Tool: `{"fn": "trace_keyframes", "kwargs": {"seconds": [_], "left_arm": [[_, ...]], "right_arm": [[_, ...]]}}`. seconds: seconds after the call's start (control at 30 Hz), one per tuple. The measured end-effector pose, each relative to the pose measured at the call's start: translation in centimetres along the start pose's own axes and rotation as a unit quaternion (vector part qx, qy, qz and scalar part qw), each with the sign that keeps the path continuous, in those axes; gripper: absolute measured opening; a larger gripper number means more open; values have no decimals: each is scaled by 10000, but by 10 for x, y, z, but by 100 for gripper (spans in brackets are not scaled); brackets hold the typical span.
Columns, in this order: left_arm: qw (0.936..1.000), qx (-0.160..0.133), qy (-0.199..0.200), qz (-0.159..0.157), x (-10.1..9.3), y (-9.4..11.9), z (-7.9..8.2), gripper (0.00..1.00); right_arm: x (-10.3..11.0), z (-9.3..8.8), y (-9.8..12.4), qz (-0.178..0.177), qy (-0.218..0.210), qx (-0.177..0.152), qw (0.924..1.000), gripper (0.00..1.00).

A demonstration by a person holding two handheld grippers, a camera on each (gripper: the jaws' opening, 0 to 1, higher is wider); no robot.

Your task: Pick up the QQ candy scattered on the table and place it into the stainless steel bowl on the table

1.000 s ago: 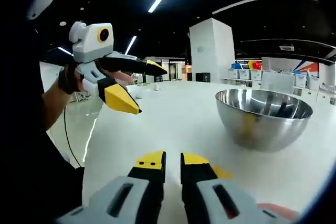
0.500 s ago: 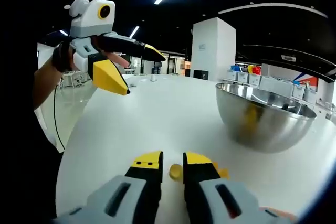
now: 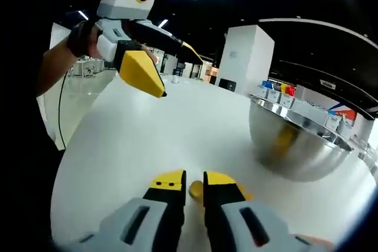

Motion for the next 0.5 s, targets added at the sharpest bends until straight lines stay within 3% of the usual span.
{"fn": "trace_keyframes", "kwargs": {"seconds": [0.2,0.5], "left_arm": [[10000,10,4,9,0,-1,0,76],[10000,12,-27,13,0,-1,1,76]], "right_arm": [[2,-2,-1,35,330,-26,9994,7],[0,-1,0,-72,188,-72,9998,4]]}}
Point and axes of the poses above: the point that each gripper's makers call its tool centre point, and the gripper's own axes: y roughly backward along the fingers, x roughly to its left, z roughly out of its top, the point moved 6 cm from there along y, roughly backward along the fingers, and after that the axes turned 13 degrees about -x, right-handed, at the moved point
